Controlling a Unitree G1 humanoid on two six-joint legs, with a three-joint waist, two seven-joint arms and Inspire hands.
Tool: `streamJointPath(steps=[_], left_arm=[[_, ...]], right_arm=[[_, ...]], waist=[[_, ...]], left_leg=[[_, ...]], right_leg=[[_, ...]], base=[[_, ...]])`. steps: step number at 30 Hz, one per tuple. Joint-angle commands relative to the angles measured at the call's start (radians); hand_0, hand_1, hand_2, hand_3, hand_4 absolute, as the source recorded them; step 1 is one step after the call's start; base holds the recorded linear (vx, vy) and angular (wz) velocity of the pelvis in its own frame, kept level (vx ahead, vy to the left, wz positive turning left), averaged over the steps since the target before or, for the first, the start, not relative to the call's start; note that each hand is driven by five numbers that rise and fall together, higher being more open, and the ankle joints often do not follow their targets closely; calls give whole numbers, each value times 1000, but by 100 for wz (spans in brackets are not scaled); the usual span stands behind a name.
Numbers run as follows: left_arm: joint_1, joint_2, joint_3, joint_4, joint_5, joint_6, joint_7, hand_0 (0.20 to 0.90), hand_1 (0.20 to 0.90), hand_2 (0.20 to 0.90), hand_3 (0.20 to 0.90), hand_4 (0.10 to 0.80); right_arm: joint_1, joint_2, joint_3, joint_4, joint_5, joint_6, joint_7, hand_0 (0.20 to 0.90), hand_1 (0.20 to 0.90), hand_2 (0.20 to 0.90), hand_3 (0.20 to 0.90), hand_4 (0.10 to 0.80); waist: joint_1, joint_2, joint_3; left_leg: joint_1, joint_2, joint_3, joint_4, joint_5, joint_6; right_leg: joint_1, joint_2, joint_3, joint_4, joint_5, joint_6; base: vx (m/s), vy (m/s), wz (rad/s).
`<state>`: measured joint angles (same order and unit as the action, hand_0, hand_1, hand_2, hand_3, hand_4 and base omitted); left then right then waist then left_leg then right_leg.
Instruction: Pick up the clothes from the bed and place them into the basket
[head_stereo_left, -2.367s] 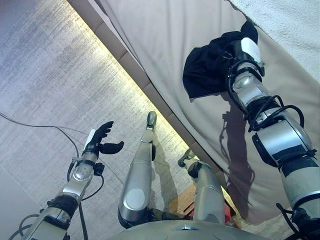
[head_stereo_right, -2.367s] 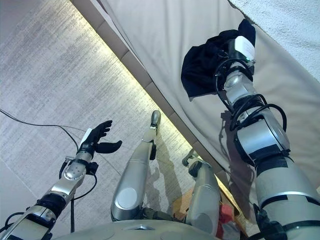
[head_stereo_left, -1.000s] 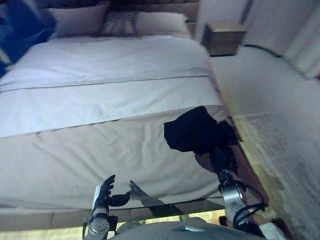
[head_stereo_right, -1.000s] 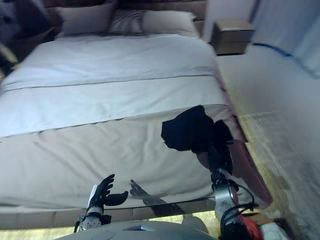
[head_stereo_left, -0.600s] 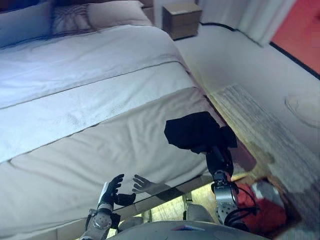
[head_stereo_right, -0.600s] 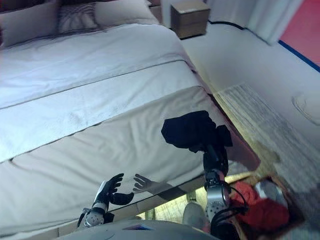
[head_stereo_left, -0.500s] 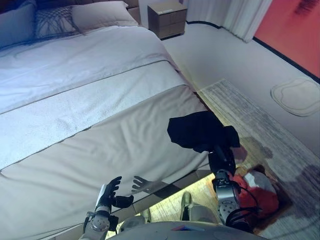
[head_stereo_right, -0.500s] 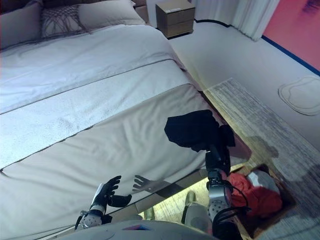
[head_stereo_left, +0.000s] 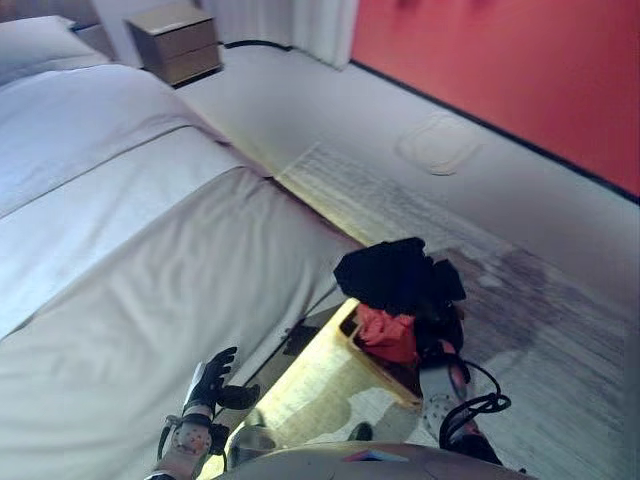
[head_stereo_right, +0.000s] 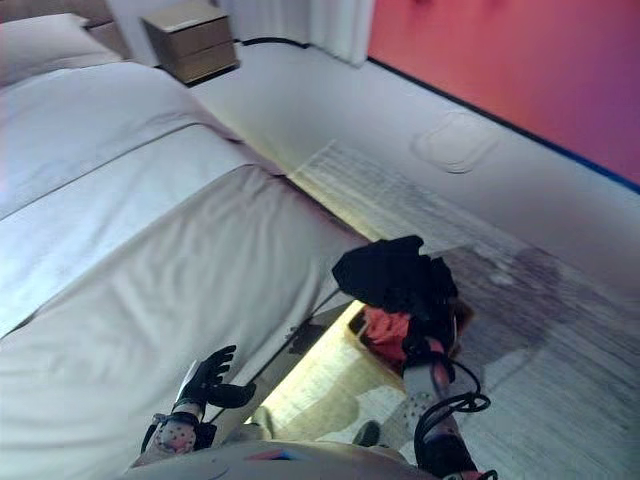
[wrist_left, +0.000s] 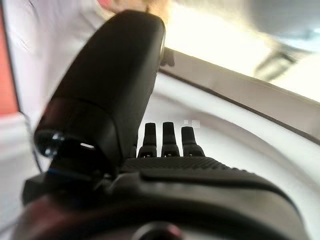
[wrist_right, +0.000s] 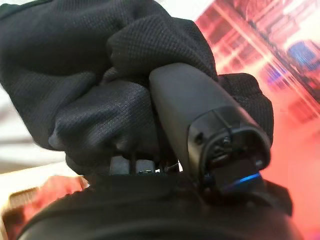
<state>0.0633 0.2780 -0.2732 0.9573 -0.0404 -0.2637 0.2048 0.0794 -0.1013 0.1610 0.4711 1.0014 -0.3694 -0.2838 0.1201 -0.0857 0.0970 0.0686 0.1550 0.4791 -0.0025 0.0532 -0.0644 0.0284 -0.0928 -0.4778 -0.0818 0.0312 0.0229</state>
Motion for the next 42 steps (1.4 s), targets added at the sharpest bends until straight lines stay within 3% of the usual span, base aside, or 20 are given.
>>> streamJointPath(steps=[1, 2, 4, 8, 11, 13, 15, 17, 20, 24, 32, 42], left_arm=[[-26, 5, 3, 9, -22, -77, 14, 900, 900, 900, 900, 800], [-6, -8, 11, 31, -31, -97, 28, 900, 900, 900, 900, 800], [9, -17, 15, 37, -48, -117, 40, 900, 900, 900, 900, 800], [-21, -13, 25, 64, -62, -112, 13, 900, 900, 900, 900, 800], [-23, 7, 13, 50, -43, -107, -12, 900, 900, 900, 900, 800], [-23, 22, 7, 60, -32, -104, -23, 900, 900, 900, 900, 800], [-12, 40, 22, 60, 0, -109, -39, 900, 900, 900, 900, 800], [-15, 52, 12, 67, -20, -113, -22, 900, 900, 900, 900, 800], [-20, 58, 12, 81, -64, -102, -7, 900, 900, 900, 900, 800], [7, 28, -13, 109, -28, -139, -4, 900, 900, 900, 900, 800], [48, 12, -11, 129, 18, -179, -8, 900, 900, 900, 900, 800], [56, 17, -35, 121, 7, -199, -16, 900, 900, 900, 900, 800]], right_arm=[[-141, -60, -25, -52, -31, -52, 24, 300, 300, 300, 200, 100], [-173, -70, -2, -14, -37, -45, 0, 300, 300, 300, 200, 100], [-224, -75, 47, 39, -41, -58, -31, 300, 300, 300, 200, 100], [-232, -63, 37, 105, -60, -84, -43, 300, 300, 300, 200, 100], [-222, -71, 11, 159, -74, -105, -31, 300, 300, 300, 200, 100], [-229, -68, -12, 198, -73, -118, -42, 300, 300, 300, 200, 100], [-252, -69, -25, 246, -74, -128, -38, 300, 300, 300, 200, 100], [-276, -71, -25, 267, -69, -131, -25, 300, 300, 300, 200, 100], [-303, -80, -28, 290, -86, -134, -45, 300, 300, 300, 200, 100], [-367, -130, -75, 374, -68, -136, -29, 300, 300, 300, 200, 100], [-440, -195, -140, 459, -88, -119, -65, 300, 300, 300, 200, 100], [-504, -237, -164, 498, -94, -114, -101, 300, 300, 300, 200, 100]], waist=[[67, 27, 11], [107, 36, 21], [148, 49, 30], [136, 66, 11], [139, 80, -2], [156, 85, -10], [177, 92, -8], [184, 104, -2], [183, 106, 0], [198, 109, -6], [237, 121, -1], [262, 144, 21]], left_leg=[[-223, -90, -339, 194, -4, 7], [-223, -137, -485, 143, -4, 14], [-226, -178, -580, 109, -7, 26], [-161, -167, -548, 43, -24, 27], [-126, -175, -557, 15, -31, 39], [-106, -182, -566, -7, -31, 47], [-74, -187, -556, -43, -27, 57], [-60, -174, -557, -59, -25, 58], [-59, -161, -547, -63, -24, 48], [-93, -160, -540, -63, -5, 26], [-117, -167, -559, -61, 12, 1], [-142, -178, -587, -50, 19, -11]], right_leg=[[122, -47, 57, 26, -13, 59], [120, -40, 120, 30, -14, 59], [93, -31, 192, 44, -19, 55], [73, -54, 178, 70, -30, 77], [69, -65, 164, 96, -40, 86], [77, -80, 137, 124, -47, 96], [48, -114, 74, 233, -12, 114], [23, -121, 45, 269, -26, 112], [35, -87, 51, 180, -54, 93], [64, -57, 54, 57, -23, 82], [105, -57, 10, 11, -15, 77], [106, -56, -13, 13, -26, 68]], base=[[46, 70, -67], [57, 100, -118], [-24, 96, -207], [32, 110, -168], [95, 57, -30], [100, 11, 10], [48, 9, -1], [-15, -31, -5], [-11, -102, -19], [-26, -43, -7], [18, 8, 2], [7, 3, 7]])
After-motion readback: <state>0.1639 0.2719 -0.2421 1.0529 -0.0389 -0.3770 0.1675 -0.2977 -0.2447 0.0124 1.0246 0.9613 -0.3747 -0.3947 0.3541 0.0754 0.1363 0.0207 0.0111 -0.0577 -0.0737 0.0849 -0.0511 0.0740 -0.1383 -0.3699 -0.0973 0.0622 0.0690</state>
